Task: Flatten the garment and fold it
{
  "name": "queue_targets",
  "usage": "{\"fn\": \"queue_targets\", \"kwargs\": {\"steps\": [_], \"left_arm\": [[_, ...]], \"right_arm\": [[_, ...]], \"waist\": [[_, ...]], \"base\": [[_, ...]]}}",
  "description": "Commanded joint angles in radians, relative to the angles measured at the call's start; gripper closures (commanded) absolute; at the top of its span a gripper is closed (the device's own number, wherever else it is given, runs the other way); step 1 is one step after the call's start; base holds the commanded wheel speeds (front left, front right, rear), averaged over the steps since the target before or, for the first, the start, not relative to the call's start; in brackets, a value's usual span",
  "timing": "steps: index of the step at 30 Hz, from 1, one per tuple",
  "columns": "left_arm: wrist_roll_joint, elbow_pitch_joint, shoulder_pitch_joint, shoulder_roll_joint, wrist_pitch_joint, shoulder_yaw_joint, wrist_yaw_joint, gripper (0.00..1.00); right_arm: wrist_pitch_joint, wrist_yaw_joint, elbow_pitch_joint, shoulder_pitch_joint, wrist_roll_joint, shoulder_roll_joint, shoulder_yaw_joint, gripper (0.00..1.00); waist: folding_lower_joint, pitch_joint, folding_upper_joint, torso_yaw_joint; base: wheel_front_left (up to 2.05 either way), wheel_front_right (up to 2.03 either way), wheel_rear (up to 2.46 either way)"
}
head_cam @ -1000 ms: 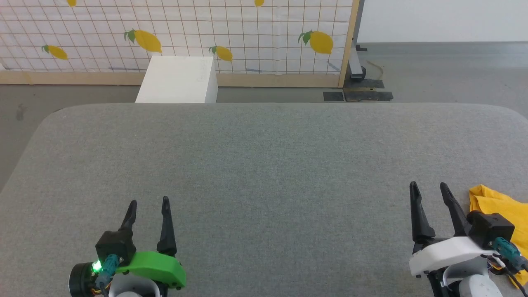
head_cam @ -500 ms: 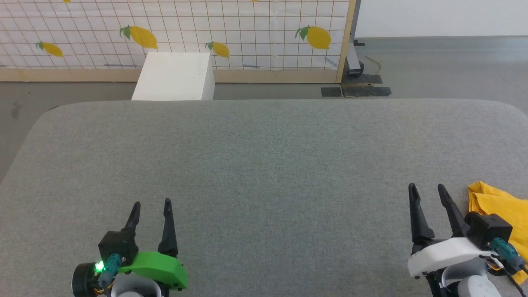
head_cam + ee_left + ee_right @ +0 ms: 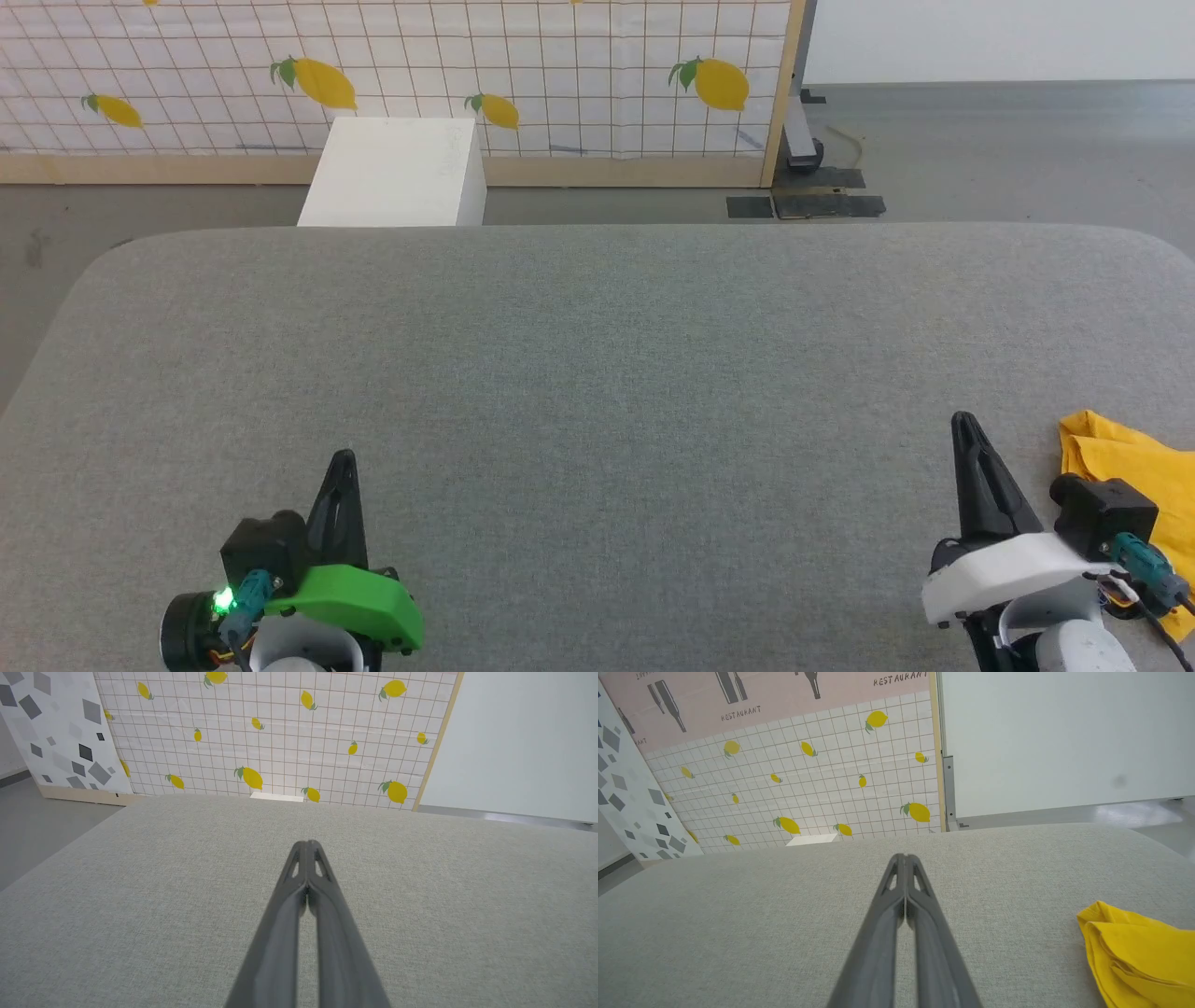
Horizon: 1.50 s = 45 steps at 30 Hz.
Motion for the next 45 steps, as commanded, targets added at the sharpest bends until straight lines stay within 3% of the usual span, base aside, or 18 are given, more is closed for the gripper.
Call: {"fn": "queue_targets", "kwargs": {"steps": [1, 45], "left_arm": [[0.017, -0.008, 0.003, -0.004, 0.005, 0.003, -0.003, 1.0], [0.084, -0.088, 0.016, -0.018, 0.094, 0.023, -0.015, 1.0]], "right_arm": [[0.005, 0.0, -0.011, 0.007, -0.013, 0.0, 0.003, 1.0], [0.093, -0.001, -0.113, 0.033, -0.077, 0.0, 0.027, 1.0]], "waist": [[0.0001, 0.0, 0.0, 0.0], [0.0001, 0.003, 0.0, 0.005]], "base": [[0.0, 0.0, 0.0], [0.0, 0.0, 0.0]]}}
